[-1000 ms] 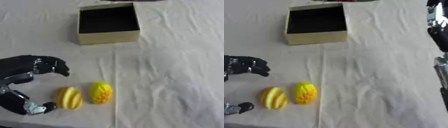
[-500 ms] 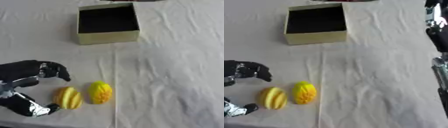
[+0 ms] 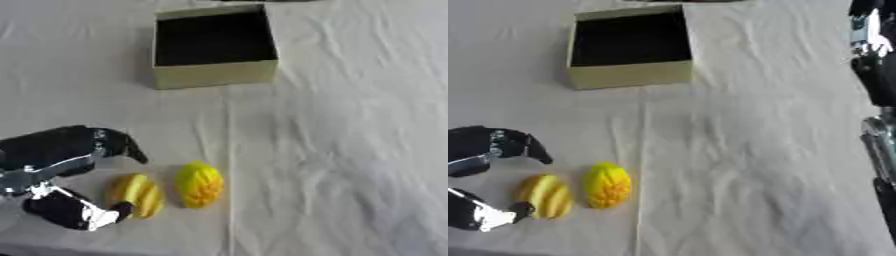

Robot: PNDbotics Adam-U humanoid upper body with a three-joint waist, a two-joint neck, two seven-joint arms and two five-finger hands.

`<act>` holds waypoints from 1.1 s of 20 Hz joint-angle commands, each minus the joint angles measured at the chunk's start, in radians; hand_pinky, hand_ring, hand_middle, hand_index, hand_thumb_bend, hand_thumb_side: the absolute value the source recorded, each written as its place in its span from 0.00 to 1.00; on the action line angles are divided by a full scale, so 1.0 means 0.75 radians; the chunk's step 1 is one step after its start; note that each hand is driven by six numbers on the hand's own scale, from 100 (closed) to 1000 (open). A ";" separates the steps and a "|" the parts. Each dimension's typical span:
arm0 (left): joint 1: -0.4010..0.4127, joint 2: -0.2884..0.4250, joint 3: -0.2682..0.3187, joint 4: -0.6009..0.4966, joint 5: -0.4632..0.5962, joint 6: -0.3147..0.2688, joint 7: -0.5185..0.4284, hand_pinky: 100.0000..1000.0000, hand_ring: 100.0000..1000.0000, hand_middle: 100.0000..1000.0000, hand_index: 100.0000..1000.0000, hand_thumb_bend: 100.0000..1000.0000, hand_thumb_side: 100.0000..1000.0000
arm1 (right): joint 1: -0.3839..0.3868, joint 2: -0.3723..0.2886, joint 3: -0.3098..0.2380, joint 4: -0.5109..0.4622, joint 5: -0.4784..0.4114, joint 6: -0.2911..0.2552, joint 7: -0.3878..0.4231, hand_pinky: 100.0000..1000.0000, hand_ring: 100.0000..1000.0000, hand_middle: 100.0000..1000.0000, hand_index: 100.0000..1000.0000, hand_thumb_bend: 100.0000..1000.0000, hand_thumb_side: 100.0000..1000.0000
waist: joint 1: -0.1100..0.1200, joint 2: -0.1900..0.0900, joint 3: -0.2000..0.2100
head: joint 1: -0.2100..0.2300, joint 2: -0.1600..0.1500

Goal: Pick up objects on the table and place them in the box.

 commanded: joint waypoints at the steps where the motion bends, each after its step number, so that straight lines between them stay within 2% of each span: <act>1: -0.004 0.018 0.003 -0.017 -0.024 -0.011 -0.032 0.85 0.84 0.75 0.85 0.25 0.32 | -0.014 -0.011 0.000 -0.023 -0.015 0.005 0.002 0.84 0.63 0.70 0.77 0.00 0.49 | 0.003 -0.021 -0.002 | 0.003 -0.009; 4: 0.006 0.025 0.009 -0.017 -0.034 -0.022 -0.066 0.85 0.84 0.76 0.85 0.24 0.18 | -0.016 -0.005 0.003 -0.023 -0.020 0.008 0.006 0.84 0.63 0.70 0.77 0.00 0.50 | 0.005 -0.020 -0.003 | 0.006 -0.012; 5: 0.013 0.029 0.011 -0.017 -0.034 -0.021 -0.081 0.85 0.84 0.76 0.85 0.25 0.16 | -0.015 -0.003 0.004 -0.023 -0.021 0.010 0.007 0.84 0.63 0.69 0.77 0.00 0.50 | 0.005 -0.019 -0.003 | 0.004 -0.012; 6: 0.020 0.033 0.016 -0.017 -0.035 -0.017 -0.093 0.85 0.85 0.76 0.85 0.27 0.18 | -0.014 -0.003 0.004 -0.023 -0.022 0.011 0.008 0.84 0.63 0.69 0.77 0.00 0.50 | 0.005 -0.018 -0.003 | 0.005 -0.012; 12: 0.035 0.025 0.027 -0.017 -0.096 0.006 -0.122 0.85 0.85 0.77 0.85 0.25 0.11 | -0.011 0.006 0.005 -0.023 -0.028 0.015 0.008 0.84 0.62 0.69 0.77 0.00 0.50 | 0.006 -0.017 -0.006 | 0.006 -0.014; 13: 0.035 0.023 0.027 -0.017 -0.109 0.010 -0.120 0.85 0.85 0.76 0.85 0.24 0.07 | -0.009 0.008 0.005 -0.023 -0.029 0.016 0.009 0.84 0.62 0.69 0.77 0.00 0.52 | 0.005 -0.016 -0.006 | 0.006 -0.015; 22: 0.043 -0.011 0.012 -0.017 -0.253 0.009 -0.091 0.83 0.84 0.75 0.84 0.23 0.03 | -0.001 0.023 0.005 -0.023 -0.033 0.025 0.010 0.84 0.62 0.69 0.77 0.00 0.53 | 0.003 -0.012 -0.009 | 0.008 -0.016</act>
